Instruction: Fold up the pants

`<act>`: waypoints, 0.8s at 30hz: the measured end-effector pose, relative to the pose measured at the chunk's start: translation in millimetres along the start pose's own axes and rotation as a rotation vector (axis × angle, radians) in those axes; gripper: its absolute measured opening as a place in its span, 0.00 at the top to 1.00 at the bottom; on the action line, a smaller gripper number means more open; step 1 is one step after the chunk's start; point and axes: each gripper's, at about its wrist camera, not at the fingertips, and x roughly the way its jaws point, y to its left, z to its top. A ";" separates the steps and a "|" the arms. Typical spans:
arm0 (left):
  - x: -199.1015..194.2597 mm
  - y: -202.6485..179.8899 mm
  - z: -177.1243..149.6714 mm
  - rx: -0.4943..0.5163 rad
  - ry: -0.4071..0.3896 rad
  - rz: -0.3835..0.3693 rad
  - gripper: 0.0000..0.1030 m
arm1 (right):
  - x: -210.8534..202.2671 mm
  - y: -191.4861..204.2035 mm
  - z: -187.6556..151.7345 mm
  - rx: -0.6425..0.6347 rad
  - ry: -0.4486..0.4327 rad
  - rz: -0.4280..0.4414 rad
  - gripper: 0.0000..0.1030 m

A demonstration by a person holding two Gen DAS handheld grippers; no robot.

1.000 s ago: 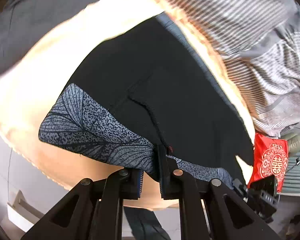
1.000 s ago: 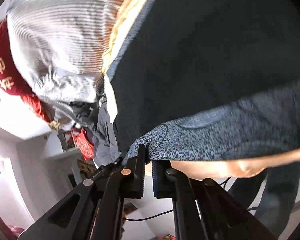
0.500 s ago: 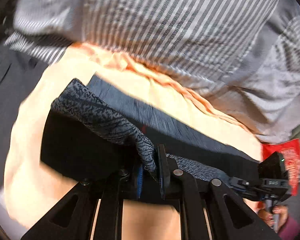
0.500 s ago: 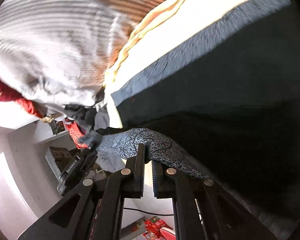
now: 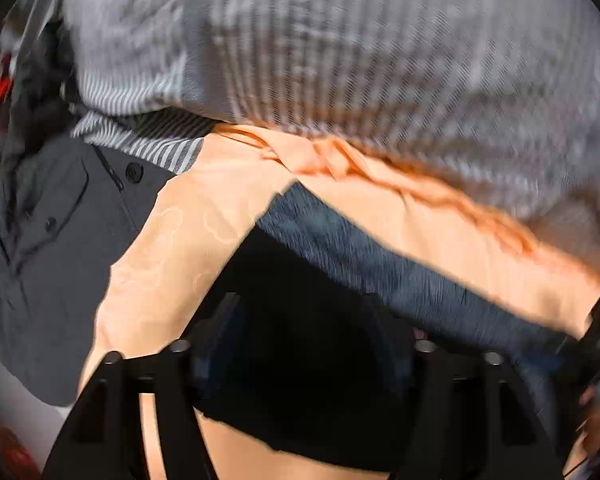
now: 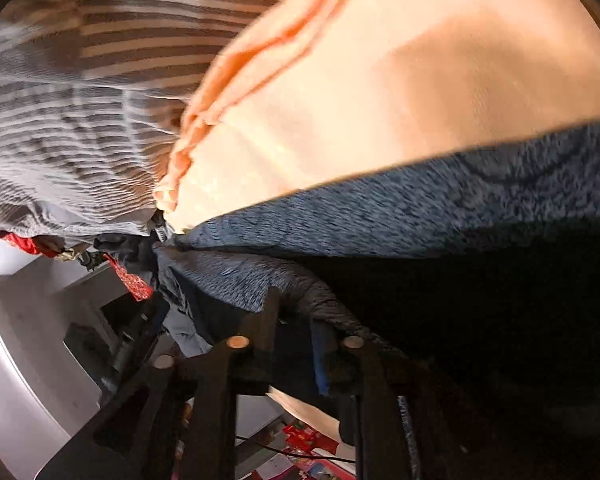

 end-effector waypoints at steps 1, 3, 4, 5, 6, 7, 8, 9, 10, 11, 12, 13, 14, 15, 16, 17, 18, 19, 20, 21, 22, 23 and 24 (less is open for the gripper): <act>2.1 -6.5 -5.8 0.026 0.006 0.006 0.31 | -7.1 14.3 -4.4 -0.054 -0.020 -0.004 0.46; 15.2 -22.9 -18.3 0.055 0.050 0.008 0.31 | -21.7 40.8 -19.2 -0.168 -0.071 -0.029 0.29; 23.8 -33.1 -26.4 0.063 0.080 -0.001 0.31 | -27.3 48.7 -25.9 -0.213 -0.086 -0.039 0.29; 29.5 -42.2 -33.9 0.071 0.093 -0.010 0.31 | -33.5 59.0 -37.7 -0.269 -0.097 -0.043 0.29; 34.5 -51.4 -36.7 0.081 0.095 -0.007 0.31 | -36.0 65.5 -51.4 -0.308 -0.088 -0.021 0.29; 37.8 -59.8 -42.6 0.098 0.091 0.005 0.31 | -34.2 65.9 -59.9 -0.322 -0.063 0.002 0.29; 42.2 -68.7 -48.1 0.121 0.085 0.028 0.31 | -28.5 63.5 -67.3 -0.324 -0.031 0.010 0.29; 45.1 -74.2 -51.6 0.137 0.074 0.062 0.31 | -22.1 57.8 -74.4 -0.320 0.004 0.001 0.29; 47.8 -77.3 -53.5 0.145 0.066 0.087 0.28 | -9.0 47.4 -80.8 -0.317 0.049 -0.057 0.29; 48.3 -76.6 -53.1 0.140 0.071 0.090 0.28 | 0.1 38.9 -83.6 -0.315 0.066 -0.126 0.29; 47.2 -75.5 -52.6 0.135 0.079 0.086 0.28 | 7.8 25.2 -84.0 -0.307 0.072 -0.217 0.30; 45.7 -74.2 -51.0 0.135 0.094 0.081 0.28 | 7.1 14.5 -83.0 -0.294 0.065 -0.262 0.33; 42.4 -72.2 -49.8 0.145 0.112 0.085 0.28 | 3.0 10.2 -83.1 -0.278 0.049 -0.261 0.44; 38.6 -70.8 -50.0 0.159 0.111 0.097 0.28 | -4.6 8.3 -83.8 -0.265 0.029 -0.235 0.45; 32.2 -70.2 -51.7 0.181 0.100 0.108 0.28 | -16.0 9.5 -86.9 -0.265 -0.005 -0.206 0.44; 26.6 -69.9 -53.3 0.202 0.096 0.111 0.28 | -28.8 10.8 -91.8 -0.283 -0.044 -0.203 0.40; 20.6 -70.6 -57.0 0.216 0.099 0.109 0.28 | -40.1 11.4 -97.3 -0.304 -0.078 -0.217 0.34; 16.7 -73.2 -60.2 0.226 0.105 0.102 0.28 | -53.6 11.9 -105.7 -0.328 -0.119 -0.245 0.33; 10.2 -76.0 -66.6 0.243 0.115 0.084 0.28 | -62.2 11.2 -113.2 -0.339 -0.143 -0.262 0.32; 5.4 -78.9 -69.9 0.255 0.121 0.072 0.28 | -70.0 9.1 -119.2 -0.340 -0.163 -0.277 0.31; 0.4 -83.0 -75.4 0.271 0.128 0.057 0.28 | -83.1 0.9 -130.1 -0.327 -0.194 -0.304 0.31; -5.3 -88.4 -82.5 0.288 0.136 0.037 0.28 | -87.7 -4.5 -138.5 -0.313 -0.214 -0.320 0.31; -11.8 -96.5 -89.7 0.303 0.144 0.014 0.28 | -95.2 -14.1 -145.8 -0.295 -0.232 -0.337 0.31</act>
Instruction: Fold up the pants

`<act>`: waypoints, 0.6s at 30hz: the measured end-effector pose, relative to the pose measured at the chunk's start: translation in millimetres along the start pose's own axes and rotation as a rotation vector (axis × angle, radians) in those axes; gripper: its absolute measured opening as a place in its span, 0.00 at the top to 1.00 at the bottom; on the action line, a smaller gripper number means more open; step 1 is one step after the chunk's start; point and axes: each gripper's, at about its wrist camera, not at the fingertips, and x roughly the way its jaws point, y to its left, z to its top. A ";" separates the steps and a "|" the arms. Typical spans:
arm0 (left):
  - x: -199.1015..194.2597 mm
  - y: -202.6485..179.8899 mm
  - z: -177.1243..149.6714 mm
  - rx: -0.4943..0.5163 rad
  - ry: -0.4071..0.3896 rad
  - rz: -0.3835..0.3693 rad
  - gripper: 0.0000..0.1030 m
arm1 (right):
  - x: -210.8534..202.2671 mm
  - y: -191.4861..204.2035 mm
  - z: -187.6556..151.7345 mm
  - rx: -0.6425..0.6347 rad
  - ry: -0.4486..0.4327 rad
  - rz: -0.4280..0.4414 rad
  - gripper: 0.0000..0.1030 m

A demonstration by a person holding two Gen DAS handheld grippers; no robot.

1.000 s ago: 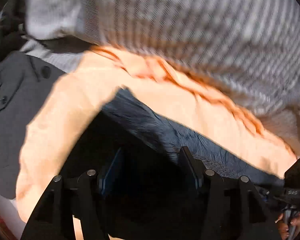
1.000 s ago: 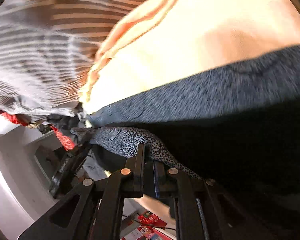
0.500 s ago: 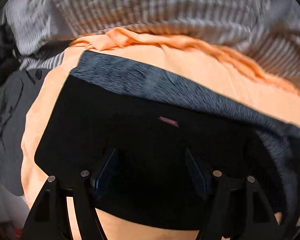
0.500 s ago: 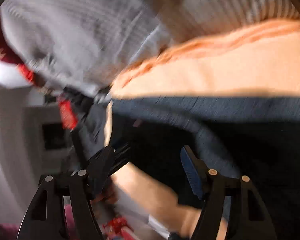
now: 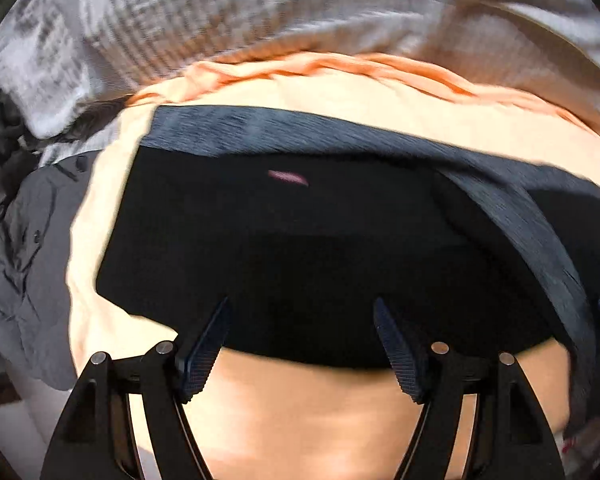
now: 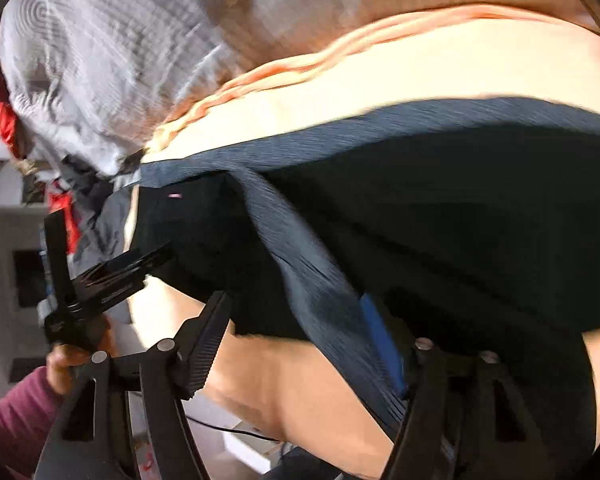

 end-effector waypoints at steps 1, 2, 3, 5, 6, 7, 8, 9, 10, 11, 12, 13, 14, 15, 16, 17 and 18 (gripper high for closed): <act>-4.0 -10.8 -6.6 0.026 0.003 -0.033 0.28 | -8.4 -9.7 -14.2 0.028 -0.019 -0.035 0.31; -5.5 -17.4 -11.2 0.044 0.002 -0.051 0.28 | -14.9 -18.1 -24.4 0.049 -0.031 -0.063 0.31; -7.6 -31.3 -19.4 0.072 0.001 -0.082 0.28 | -23.5 -28.7 -36.5 0.077 -0.044 -0.091 0.31; -7.6 -60.2 -35.6 0.131 0.008 -0.133 0.28 | -38.0 -42.3 -65.8 0.137 -0.084 -0.117 0.31; -8.6 -74.6 -43.1 0.150 0.010 -0.140 0.28 | -43.5 -48.7 -77.5 0.163 -0.101 -0.127 0.31; -7.4 -86.7 -50.5 0.167 0.017 -0.149 0.28 | -49.2 -57.5 -96.1 0.199 -0.122 -0.150 0.31; -6.6 -99.1 -58.7 0.180 0.025 -0.175 0.28 | -52.4 -62.6 -108.5 0.218 -0.130 -0.171 0.31; -7.0 -111.5 -67.1 0.195 0.030 -0.208 0.28 | -56.2 -66.1 -123.4 0.235 -0.136 -0.198 0.31; -7.6 -120.3 -73.1 0.208 0.032 -0.222 0.28 | -57.9 -71.0 -143.6 0.262 -0.142 -0.249 0.31; -8.8 -132.1 -80.7 0.231 0.034 -0.237 0.28 | -63.7 -81.0 -156.9 0.282 -0.147 -0.280 0.31; -10.5 -143.5 -87.9 0.254 0.037 -0.255 0.28 | -66.4 -85.4 -169.4 0.299 -0.155 -0.308 0.31; -12.2 -150.8 -92.0 0.268 0.041 -0.269 0.28 | -68.7 -90.4 -183.3 0.315 -0.163 -0.345 0.31; -14.9 -160.9 -97.6 0.284 0.047 -0.295 0.28 | -70.9 -96.1 -198.4 0.327 -0.167 -0.397 0.31; -17.1 -166.7 -100.6 0.291 0.052 -0.313 0.28 | -73.1 -102.6 -210.1 0.337 -0.168 -0.438 0.31; -18.5 -172.2 -102.7 0.297 0.058 -0.335 0.28 | -73.6 -105.4 -217.7 0.343 -0.168 -0.466 0.31; -20.7 -179.9 -104.9 0.306 0.062 -0.359 0.28 | -75.0 -110.9 -228.1 0.348 -0.170 -0.498 0.31; -22.5 -185.7 -106.2 0.310 0.063 -0.367 0.28 | -73.7 -111.9 -233.6 0.352 -0.172 -0.513 0.31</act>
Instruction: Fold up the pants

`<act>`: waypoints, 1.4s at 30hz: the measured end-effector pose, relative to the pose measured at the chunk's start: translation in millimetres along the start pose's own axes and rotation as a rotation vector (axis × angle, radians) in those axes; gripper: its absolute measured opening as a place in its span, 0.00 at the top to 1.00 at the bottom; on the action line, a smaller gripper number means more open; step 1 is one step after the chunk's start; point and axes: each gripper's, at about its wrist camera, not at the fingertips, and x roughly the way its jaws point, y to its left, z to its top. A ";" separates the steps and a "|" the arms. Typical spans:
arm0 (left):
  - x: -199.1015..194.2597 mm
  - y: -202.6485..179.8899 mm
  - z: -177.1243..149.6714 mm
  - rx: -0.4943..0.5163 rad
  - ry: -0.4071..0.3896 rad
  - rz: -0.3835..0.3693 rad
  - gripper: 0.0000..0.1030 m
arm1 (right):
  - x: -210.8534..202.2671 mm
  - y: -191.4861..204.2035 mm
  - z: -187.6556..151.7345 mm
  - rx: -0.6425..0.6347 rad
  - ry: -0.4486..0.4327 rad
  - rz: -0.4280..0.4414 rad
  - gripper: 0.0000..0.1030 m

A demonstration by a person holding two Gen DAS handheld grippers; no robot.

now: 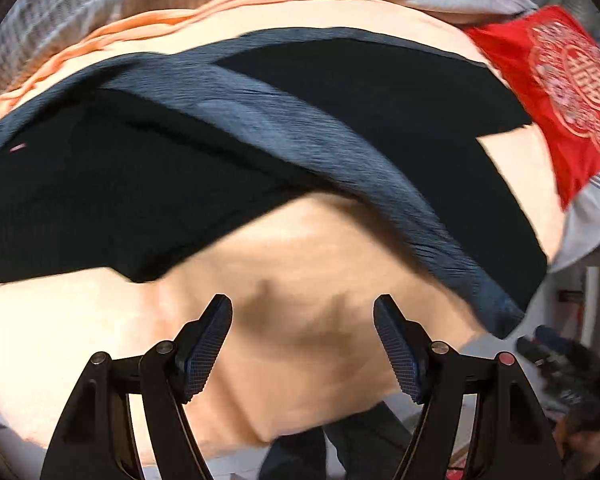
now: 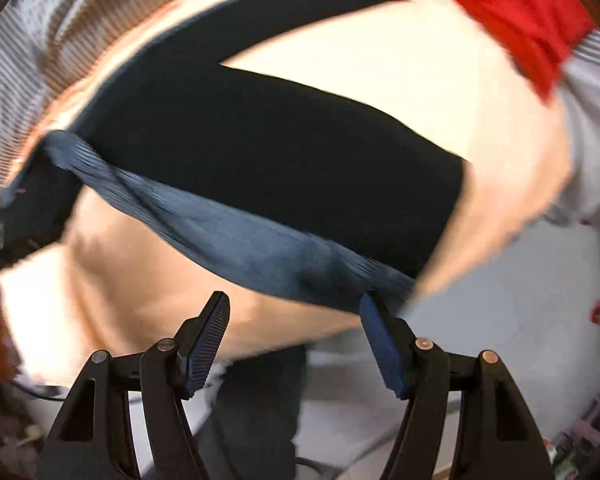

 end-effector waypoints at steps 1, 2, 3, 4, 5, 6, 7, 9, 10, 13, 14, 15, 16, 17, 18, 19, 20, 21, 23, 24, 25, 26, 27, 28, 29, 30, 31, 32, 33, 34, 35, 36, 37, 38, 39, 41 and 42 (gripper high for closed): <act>1.1 -4.1 2.8 0.002 0.002 -0.005 0.28 | 2.3 -4.9 -5.0 0.009 0.000 -0.003 0.31; 3.4 -8.2 4.9 -0.002 0.007 -0.012 0.28 | 6.3 -8.9 -8.4 0.034 0.008 0.011 0.31; 6.0 -10.2 7.0 -0.012 0.013 -0.025 0.28 | 9.4 -15.7 -10.9 0.066 0.017 0.030 0.31; 7.7 -15.2 8.4 -0.025 0.019 -0.042 0.28 | 14.3 -23.8 -13.1 0.112 0.028 0.047 0.31; 11.8 -19.7 12.0 -0.043 0.027 -0.063 0.28 | 18.8 -33.6 -15.2 0.139 0.032 0.051 0.31; 15.0 -24.0 13.4 -0.049 0.032 -0.068 0.28 | 21.0 -42.7 -17.8 0.155 0.036 0.047 0.31; 20.3 -27.0 16.5 -0.052 0.041 -0.069 0.28 | 24.5 -49.3 -17.8 0.158 0.035 0.047 0.31; 29.4 -33.0 20.2 -0.049 0.050 -0.063 0.28 | 30.3 -54.9 -15.9 0.124 0.029 0.069 0.31; 30.9 -32.2 21.1 -0.048 0.053 -0.061 0.28 | 32.7 -57.3 -16.2 0.106 0.032 0.076 0.31; 39.4 -42.4 24.1 -0.065 0.064 -0.058 0.28 | 44.8 -64.7 -10.6 0.087 0.051 0.145 0.31; 40.6 -43.3 23.9 -0.078 0.069 -0.058 0.28 | 48.0 -68.0 -8.5 0.096 0.057 0.159 0.31; 41.3 -42.0 22.3 -0.092 0.074 -0.062 0.28 | 50.8 -72.5 -6.5 0.107 0.064 0.171 0.31; 43.7 -43.7 22.9 -0.108 0.084 -0.066 0.28 | 53.1 -78.2 -3.9 0.121 0.069 0.180 0.31; 45.6 -45.3 23.4 -0.118 0.090 -0.066 0.28 | 54.2 -79.6 -1.3 0.125 0.069 0.188 0.31; 48.0 -47.8 24.7 -0.124 0.092 -0.064 0.28 | 55.0 -84.5 -2.0 0.124 0.070 0.194 0.31; 49.0 -49.6 25.9 -0.127 0.093 -0.061 0.28 | 57.2 -86.3 0.6 0.113 0.073 0.201 0.31; 50.8 -52.5 27.6 -0.130 0.093 -0.062 0.28 | 57.4 -96.2 3.7 0.107 0.077 0.210 0.31; 52.3 -54.8 28.9 -0.133 0.094 -0.066 0.28 | 58.8 -97.4 5.4 0.104 0.079 0.222 0.31; 55.4 -59.9 31.4 -0.140 0.094 -0.073 0.28 | 60.9 -104.0 8.6 0.111 0.070 0.260 0.31; 56.1 -62.0 31.8 -0.139 0.093 -0.068 0.28 | 60.9 -103.3 5.2 0.113 0.067 0.273 0.33; 57.4 -65.7 32.2 -0.131 0.089 -0.058 0.28 | 62.3 -102.4 7.0 0.116 0.068 0.290 0.36; 57.0 -66.8 31.3 -0.125 0.086 -0.053 0.28 | 66.6 -98.4 13.7 0.123 0.075 0.315 0.44; 56.6 -68.4 30.4 -0.119 0.082 -0.049 0.28 | 69.7 -97.4 15.3 0.131 0.090 0.334 0.56; 55.7 -70.1 29.6 -0.116 0.078 -0.052 0.28 | 71.8 -97.4 17.1 0.142 0.111 0.350 0.64; 54.0 -70.6 28.7 -0.116 0.072 -0.063 0.37 | 72.9 -96.9 16.0 0.144 0.119 0.362 0.81; 53.2 -71.6 28.6 -0.117 0.065 -0.071 0.47 | 73.8 -94.8 12.5 0.144 0.124 0.373 0.93; 52.9 -72.4 28.8 -0.114 0.069 -0.093 0.69 | 69.0 -96.4 12.9 0.151 0.123 0.397 0.93; 52.3 -74.4 30.1 -0.115 0.071 -0.101 0.72 | 61.3 -97.2 10.4 0.156 0.118 0.415 0.97; 49.3 -74.6 30.8 -0.117 0.062 -0.103 0.75 | 53.8 -99.2 12.6 0.156 0.113 0.435 0.97; 45.1 -75.7 32.0 -0.116 0.049 -0.110 0.79 | 47.5 -98.6 12.7 0.149 0.104 0.449 0.97; 39.2 -76.7 33.8 -0.114 0.035 -0.119 0.79 | 39.8 -99.0 16.6 0.139 0.092 0.458 0.97; 32.4 -76.5 35.0 -0.114 0.020 -0.133 0.79 | 31.0 -99.2 21.2 0.127 0.077 0.466 0.97; 25.6 -77.4 37.2 -0.111 0.006 -0.144 0.79 | 20.0 -99.8 27.7 0.112 0.059 0.475 0.97; 18.1 -78.8 40.5 -0.104 -0.007 -0.150 0.79 | 11.9 -100.2 33.4 0.100 0.044 0.479 0.97; 11.6 -80.3 44.3 -0.097 -0.018 -0.155 0.79 | 2.2 -100.7 41.3 0.085 0.024 0.482 0.97; 2.4 -81.5 52.7 -0.097 -0.034 -0.165 0.79 | -10.2 -103.6 55.8 0.078 -0.005 0.490 0.97; 0.0 -80.3 55.2 -0.099 -0.037 -0.168 0.79 | -14.9 -107.5 62.4 0.082 -0.014 0.497 0.97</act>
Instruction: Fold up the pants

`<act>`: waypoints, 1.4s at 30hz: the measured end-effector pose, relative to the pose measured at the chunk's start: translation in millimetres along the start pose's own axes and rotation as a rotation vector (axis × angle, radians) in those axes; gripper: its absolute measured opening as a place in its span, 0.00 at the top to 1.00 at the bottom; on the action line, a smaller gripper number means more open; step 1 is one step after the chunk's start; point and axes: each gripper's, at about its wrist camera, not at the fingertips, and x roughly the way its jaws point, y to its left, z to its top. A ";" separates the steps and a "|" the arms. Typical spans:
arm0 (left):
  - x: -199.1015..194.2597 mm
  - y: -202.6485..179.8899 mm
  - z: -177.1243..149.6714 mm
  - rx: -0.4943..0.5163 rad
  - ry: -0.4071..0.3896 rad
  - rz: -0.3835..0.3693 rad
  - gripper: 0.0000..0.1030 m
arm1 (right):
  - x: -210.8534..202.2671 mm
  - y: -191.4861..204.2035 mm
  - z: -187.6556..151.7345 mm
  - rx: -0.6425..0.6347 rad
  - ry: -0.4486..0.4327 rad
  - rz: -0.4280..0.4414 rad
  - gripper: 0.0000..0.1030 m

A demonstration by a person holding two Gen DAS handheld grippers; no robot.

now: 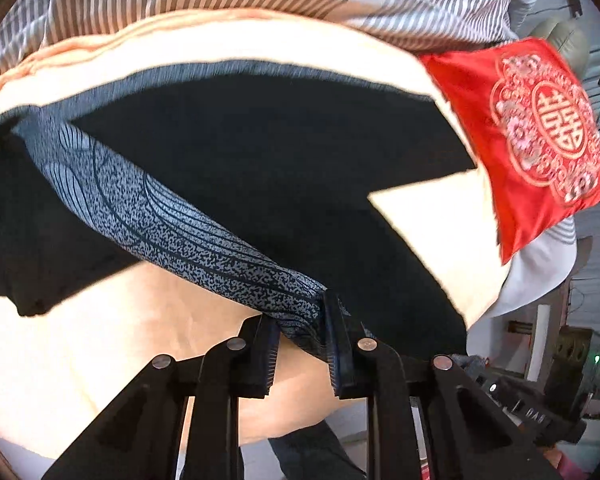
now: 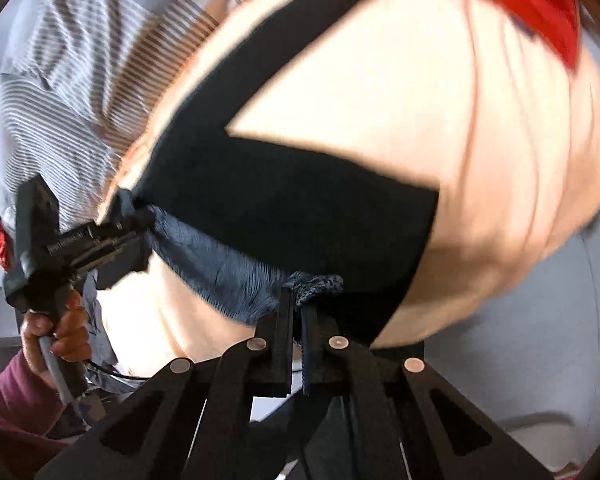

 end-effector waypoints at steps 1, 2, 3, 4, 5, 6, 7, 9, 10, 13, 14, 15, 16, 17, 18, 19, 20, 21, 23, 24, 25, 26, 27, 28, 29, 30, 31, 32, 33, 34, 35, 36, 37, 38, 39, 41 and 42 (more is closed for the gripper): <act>-1.5 -0.6 4.8 -0.003 -0.004 -0.004 0.79 | -5.5 1.6 9.5 0.005 -0.011 0.013 0.97; -3.0 -2.0 10.8 -0.005 -0.010 -0.009 0.79 | -7.9 3.7 16.3 0.005 -0.017 0.021 0.97; -4.6 -3.3 16.3 -0.003 -0.017 -0.011 0.79 | -11.1 5.5 25.0 -0.003 -0.022 0.026 0.97; -5.2 -5.9 22.4 0.001 -0.026 -0.010 0.79 | -13.4 6.2 31.9 -0.013 -0.025 0.028 0.97; -6.3 -7.8 27.3 0.004 -0.034 -0.009 0.79 | -15.0 5.9 37.5 -0.021 -0.026 0.034 0.97; -6.5 -9.1 31.1 0.004 -0.038 -0.009 0.79 | -16.5 5.0 41.5 -0.023 -0.018 0.054 0.97; -5.8 -10.0 33.9 0.002 -0.039 -0.009 0.79 | -10.7 2.4 47.0 -0.007 0.018 0.115 0.95; -3.7 -9.0 37.8 -0.006 -0.034 -0.009 0.79 | 1.3 -5.6 50.0 0.052 0.086 0.190 0.92; -3.1 -7.4 37.9 -0.011 -0.030 -0.011 0.79 | 8.7 -10.3 50.3 0.085 0.120 0.217 0.91; 1.4 -6.7 37.0 -0.021 -0.015 -0.009 0.79 | 16.9 -9.3 51.6 0.088 0.159 0.226 0.91; 2.0 -6.7 37.3 -0.024 -0.010 -0.007 0.79 | 17.1 -5.2 54.0 0.077 0.166 0.216 0.93; 1.7 -6.9 38.5 -0.029 -0.006 -0.005 0.79 | 15.3 -0.3 58.1 0.050 0.161 0.202 0.96; 0.9 -7.2 40.1 -0.032 -0.005 -0.004 0.79 | 16.0 10.7 69.4 0.023 0.151 0.190 0.96; -1.2 -8.1 44.1 -0.037 -0.004 -0.001 0.79 | 11.0 15.5 75.5 -0.003 0.134 0.177 0.96; -3.2 -10.0 47.5 -0.040 -0.007 0.000 0.79 | 6.3 20.5 84.3 -0.024 0.116 0.169 0.96; -6.9 -11.5 52.3 -0.043 -0.015 0.003 0.79 | -1.3 26.3 99.7 -0.046 0.086 0.164 0.96; -11.5 -13.3 59.2 -0.047 -0.025 0.004 0.79 | -6.0 29.5 111.4 -0.057 0.065 0.159 0.97; -16.4 -15.5 67.8 -0.049 -0.038 0.005 0.79 | -12.5 33.1 128.7 -0.076 0.037 0.150 0.97; -23.5 -19.5 86.7 -0.042 -0.064 0.014 0.79 | -18.2 37.5 158.6 -0.108 0.003 0.126 0.97; -25.7 -21.4 95.2 -0.037 -0.077 0.021 0.79 | -19.6 39.0 178.8 -0.124 -0.013 0.115 0.97; -26.6 -23.0 104.8 -0.031 -0.090 0.026 0.79 | -18.3 40.0 196.3 -0.136 -0.021 0.113 0.97; -26.5 -24.2 112.8 -0.026 -0.099 0.029 0.79 | -16.2 41.1 210.8 -0.146 -0.024 0.112 0.97; -24.5 -25.8 122.6 -0.018 -0.111 0.037 0.79 | -12.4 42.3 225.6 -0.156 -0.022 0.110 0.97; -21.0 -26.3 130.2 -0.012 -0.114 0.046 0.79 | -4.6 45.7 246.3 -0.176 -0.019 0.095 0.97; -13.4 -26.9 139.7 -0.004 -0.110 0.060 0.79 | 2.4 47.9 259.3 -0.189 -0.013 0.080 0.97; -6.5 -26.7 147.4 0.003 -0.103 0.073 0.79 | 11.0 49.0 271.5 -0.202 -0.004 0.065 0.97; -1.1 -26.7 153.6 0.006 -0.101 0.086 0.79 | 23.5 51.2 286.5 -0.217 0.009 0.043 0.97; 6.1 -25.8 161.1 0.010 -0.098 0.101 0.79 | 33.3 52.5 296.1 -0.225 0.017 0.026 0.97; 13.9 -24.5 168.5 0.011 -0.087 0.114 0.79 | 43.8 53.0 306.0 -0.229 0.028 0.010 0.97; 20.1 -23.3 173.3 0.007 -0.078 0.122 0.79 | 58.5 52.9 318.0 -0.230 0.043 -0.011 0.97; 28.7 -21.1 179.8 -0.001 -0.061 0.133 0.78 | 66.9 52.3 324.0 -0.232 0.050 -0.024 0.97; 33.1 -20.3 182.6 -0.007 -0.049 0.137 0.78 | 75.0 51.4 329.8 -0.234 0.057 -0.038 0.97; 38.1 -20.0 185.3 -0.016 -0.034 0.141 0.78 | 86.1 49.7 336.1 -0.235 0.068 -0.058 0.97; 39.9 -20.2 186.8 -0.019 -0.027 0.148 0.78 | 92.7 47.7 339.8 -0.233 0.077 -0.067 0.97; 39.3 -22.4 186.8 -0.016 -0.025 0.151 0.78 | 101.2 45.0 342.9 -0.230 0.090 -0.078 0.97; 33.1 -26.2 182.7 0.005 -0.021 0.141 0.77 | 112.0 43.4 345.2 -0.231 0.109 -0.091 0.97; 28.3 -27.6 178.7 0.017 -0.017 0.129 0.77 | 115.9 42.2 345.4 -0.234 0.116 -0.093 0.97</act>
